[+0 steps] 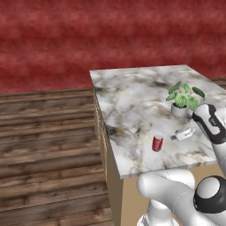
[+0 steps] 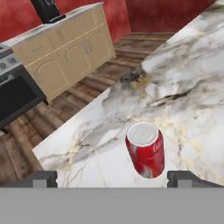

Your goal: Pick the can from the counter and place it in the open cabinet.

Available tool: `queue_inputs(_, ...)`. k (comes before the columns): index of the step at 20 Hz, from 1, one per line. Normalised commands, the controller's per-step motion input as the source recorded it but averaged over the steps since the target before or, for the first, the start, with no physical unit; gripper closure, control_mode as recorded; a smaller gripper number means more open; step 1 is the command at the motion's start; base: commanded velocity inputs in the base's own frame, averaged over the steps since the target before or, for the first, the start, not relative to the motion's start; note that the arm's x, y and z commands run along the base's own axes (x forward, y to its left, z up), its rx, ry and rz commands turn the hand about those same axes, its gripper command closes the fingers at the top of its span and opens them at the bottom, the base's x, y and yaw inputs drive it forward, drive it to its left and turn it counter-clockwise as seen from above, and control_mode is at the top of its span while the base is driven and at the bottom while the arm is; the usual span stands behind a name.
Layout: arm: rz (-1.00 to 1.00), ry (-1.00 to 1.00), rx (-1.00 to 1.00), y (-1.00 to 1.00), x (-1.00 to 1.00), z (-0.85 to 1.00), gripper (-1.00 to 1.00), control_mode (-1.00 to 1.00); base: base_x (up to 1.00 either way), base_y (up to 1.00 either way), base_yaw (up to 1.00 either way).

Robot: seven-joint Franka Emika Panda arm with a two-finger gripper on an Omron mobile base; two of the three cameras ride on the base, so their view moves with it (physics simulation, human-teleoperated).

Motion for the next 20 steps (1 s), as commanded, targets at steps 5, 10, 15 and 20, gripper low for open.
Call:
queue_inputs(5,0.09,-0.05,0.00,0.00,0.00,-0.15,-1.00,-1.00,0.00,0.00,0.00)
queue_inputs(10,0.05,-0.05,0.00,0.00,0.00,-0.18,-1.00,-1.00,0.00,0.00,0.00)
queue_inputs(15,0.05,-0.11,0.00,0.00,0.00,-0.17,-1.00,-1.00,0.00,0.00,0.00)
queue_inputs(20,0.04,-0.24,0.00,0.00,0.00,-0.19,-1.00,-1.00,0.00,0.00,0.00)
